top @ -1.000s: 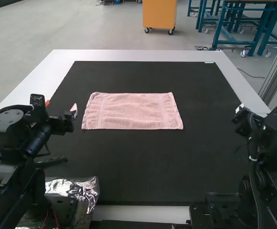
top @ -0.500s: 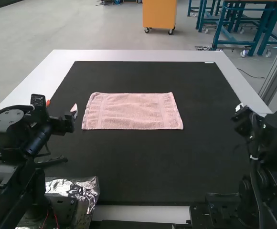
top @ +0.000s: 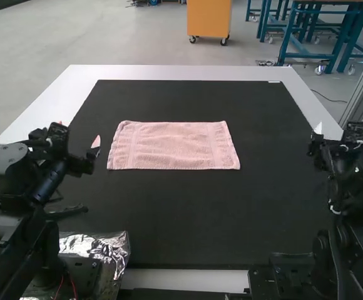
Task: Fold the towel.
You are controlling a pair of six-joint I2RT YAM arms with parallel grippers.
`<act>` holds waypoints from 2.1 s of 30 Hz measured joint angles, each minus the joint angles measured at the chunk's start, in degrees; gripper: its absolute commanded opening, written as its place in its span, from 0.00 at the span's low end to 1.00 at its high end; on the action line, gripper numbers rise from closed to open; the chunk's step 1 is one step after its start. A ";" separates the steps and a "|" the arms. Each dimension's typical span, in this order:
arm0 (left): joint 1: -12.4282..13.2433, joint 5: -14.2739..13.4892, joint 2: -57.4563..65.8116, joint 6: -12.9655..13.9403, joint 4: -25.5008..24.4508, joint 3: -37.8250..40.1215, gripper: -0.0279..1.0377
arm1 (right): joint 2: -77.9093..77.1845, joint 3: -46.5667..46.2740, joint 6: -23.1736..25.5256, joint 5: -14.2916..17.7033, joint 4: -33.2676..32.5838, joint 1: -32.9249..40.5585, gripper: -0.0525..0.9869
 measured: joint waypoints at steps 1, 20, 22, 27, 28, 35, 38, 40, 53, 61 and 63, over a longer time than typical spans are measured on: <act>0.02 -0.13 0.00 -0.02 0.79 -0.02 0.93 | 0.00 0.00 -3.56 -0.92 -1.60 0.02 0.93; 1.64 -1.36 0.00 -0.46 3.17 -0.02 0.92 | 0.04 -0.02 -26.62 -13.03 -6.19 0.42 0.93; 2.01 -1.77 0.00 -0.44 5.18 -0.02 0.92 | 0.04 -0.02 -26.69 -14.34 -2.23 0.42 0.93; 3.04 -3.04 0.00 -0.44 8.90 0.28 0.92 | 0.11 1.09 -22.97 -14.45 6.45 -0.42 0.92; 3.08 -3.23 0.17 -0.46 8.83 0.72 0.92 | 0.52 2.23 -21.73 -14.45 5.73 -0.83 0.92; 3.06 -5.18 13.00 -2.58 10.49 13.81 0.91 | 19.65 23.58 -6.73 -13.73 1.20 -2.10 0.92; 3.06 -5.38 24.11 -6.71 6.43 20.94 0.91 | 29.64 30.49 0.55 -14.21 -3.48 -2.10 0.93; 3.06 -4.92 33.27 -10.60 2.16 25.46 0.92 | 36.35 33.31 5.38 -15.93 -6.97 -2.10 0.93; 2.89 -0.39 69.75 -18.95 -2.45 34.38 0.93 | 71.80 38.34 18.14 -25.68 -11.13 4.02 0.92; 2.10 0.46 84.50 -18.25 2.03 38.27 0.92 | 84.52 44.35 18.32 -27.61 -6.80 8.87 0.92; 2.10 0.44 86.73 -17.94 3.67 39.91 0.92 | 87.38 46.53 18.05 -27.65 -5.88 9.64 0.92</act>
